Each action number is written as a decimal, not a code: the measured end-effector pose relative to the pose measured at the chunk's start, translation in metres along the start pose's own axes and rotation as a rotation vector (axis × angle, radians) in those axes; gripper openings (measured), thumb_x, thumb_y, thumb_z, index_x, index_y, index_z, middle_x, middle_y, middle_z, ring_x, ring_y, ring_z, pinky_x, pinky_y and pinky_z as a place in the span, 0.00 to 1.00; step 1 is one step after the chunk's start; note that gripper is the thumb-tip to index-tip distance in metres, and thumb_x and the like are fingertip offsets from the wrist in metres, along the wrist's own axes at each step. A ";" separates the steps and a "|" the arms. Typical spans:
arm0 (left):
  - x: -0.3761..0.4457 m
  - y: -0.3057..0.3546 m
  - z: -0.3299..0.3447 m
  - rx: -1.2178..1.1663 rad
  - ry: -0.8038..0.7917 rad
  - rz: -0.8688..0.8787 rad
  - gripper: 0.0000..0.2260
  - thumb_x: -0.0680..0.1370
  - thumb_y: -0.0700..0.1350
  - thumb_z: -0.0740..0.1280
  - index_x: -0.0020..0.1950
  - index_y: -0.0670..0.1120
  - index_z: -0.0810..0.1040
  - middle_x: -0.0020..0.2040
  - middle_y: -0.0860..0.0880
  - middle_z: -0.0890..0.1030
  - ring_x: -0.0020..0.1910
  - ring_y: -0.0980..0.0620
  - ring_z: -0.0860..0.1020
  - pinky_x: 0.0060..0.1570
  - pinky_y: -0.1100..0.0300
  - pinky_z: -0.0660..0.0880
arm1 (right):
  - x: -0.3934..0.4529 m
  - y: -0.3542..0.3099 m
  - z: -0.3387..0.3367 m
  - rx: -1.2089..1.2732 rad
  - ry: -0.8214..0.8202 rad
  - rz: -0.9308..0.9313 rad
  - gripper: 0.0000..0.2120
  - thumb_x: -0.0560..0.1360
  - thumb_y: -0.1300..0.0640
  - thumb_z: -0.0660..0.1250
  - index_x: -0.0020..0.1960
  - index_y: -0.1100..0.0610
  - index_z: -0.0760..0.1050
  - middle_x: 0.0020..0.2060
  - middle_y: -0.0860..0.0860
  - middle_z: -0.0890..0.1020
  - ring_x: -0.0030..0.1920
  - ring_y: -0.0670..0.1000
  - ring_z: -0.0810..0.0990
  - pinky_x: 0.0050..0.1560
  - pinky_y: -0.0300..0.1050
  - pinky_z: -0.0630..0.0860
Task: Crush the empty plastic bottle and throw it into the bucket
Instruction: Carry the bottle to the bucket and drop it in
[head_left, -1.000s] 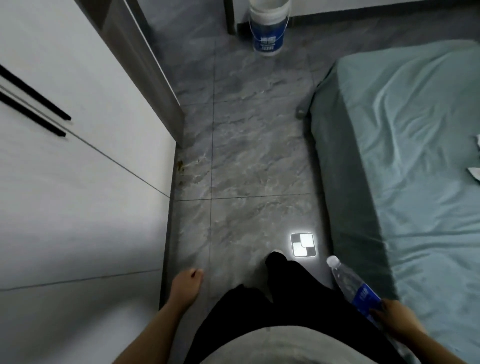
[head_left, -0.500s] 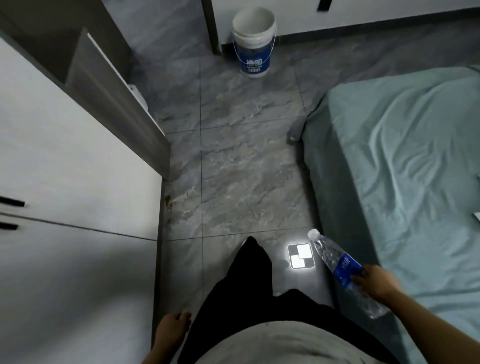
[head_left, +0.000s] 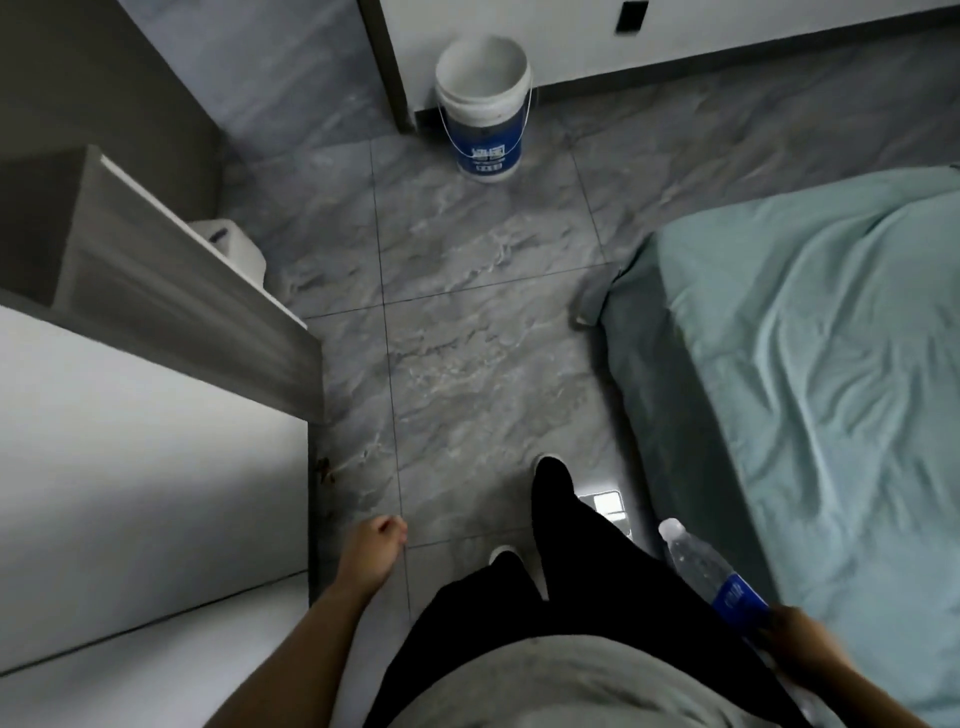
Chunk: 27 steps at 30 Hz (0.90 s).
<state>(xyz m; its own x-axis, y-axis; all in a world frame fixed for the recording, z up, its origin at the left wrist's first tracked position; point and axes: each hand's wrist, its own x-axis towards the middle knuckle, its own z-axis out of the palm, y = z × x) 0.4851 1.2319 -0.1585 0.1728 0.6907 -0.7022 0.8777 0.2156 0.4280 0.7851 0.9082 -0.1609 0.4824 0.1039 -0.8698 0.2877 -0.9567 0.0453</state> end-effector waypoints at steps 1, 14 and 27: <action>0.011 0.014 -0.001 0.010 -0.009 0.001 0.16 0.78 0.39 0.61 0.29 0.46 0.74 0.36 0.39 0.78 0.39 0.46 0.76 0.42 0.54 0.70 | 0.008 -0.009 -0.015 0.001 0.000 0.011 0.14 0.76 0.53 0.64 0.58 0.58 0.77 0.58 0.57 0.81 0.57 0.54 0.80 0.49 0.41 0.72; 0.083 0.111 -0.028 -0.070 -0.023 -0.213 0.11 0.77 0.38 0.60 0.36 0.39 0.77 0.37 0.41 0.77 0.35 0.47 0.74 0.33 0.60 0.67 | 0.104 -0.171 -0.220 0.087 0.123 -0.157 0.12 0.75 0.56 0.65 0.55 0.62 0.79 0.52 0.62 0.83 0.51 0.61 0.81 0.52 0.50 0.76; 0.256 0.247 -0.119 -0.151 0.011 -0.176 0.10 0.76 0.38 0.61 0.39 0.36 0.78 0.38 0.38 0.79 0.41 0.43 0.77 0.46 0.51 0.72 | 0.160 -0.287 -0.311 0.051 0.038 -0.035 0.13 0.75 0.54 0.65 0.53 0.62 0.79 0.53 0.61 0.83 0.53 0.58 0.81 0.45 0.44 0.73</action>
<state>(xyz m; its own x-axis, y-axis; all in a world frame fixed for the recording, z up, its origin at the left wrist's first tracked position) 0.6932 1.5439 -0.1650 0.0175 0.6408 -0.7675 0.8168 0.4335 0.3806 1.0366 1.2840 -0.1600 0.5042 0.1466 -0.8511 0.2627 -0.9648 -0.0105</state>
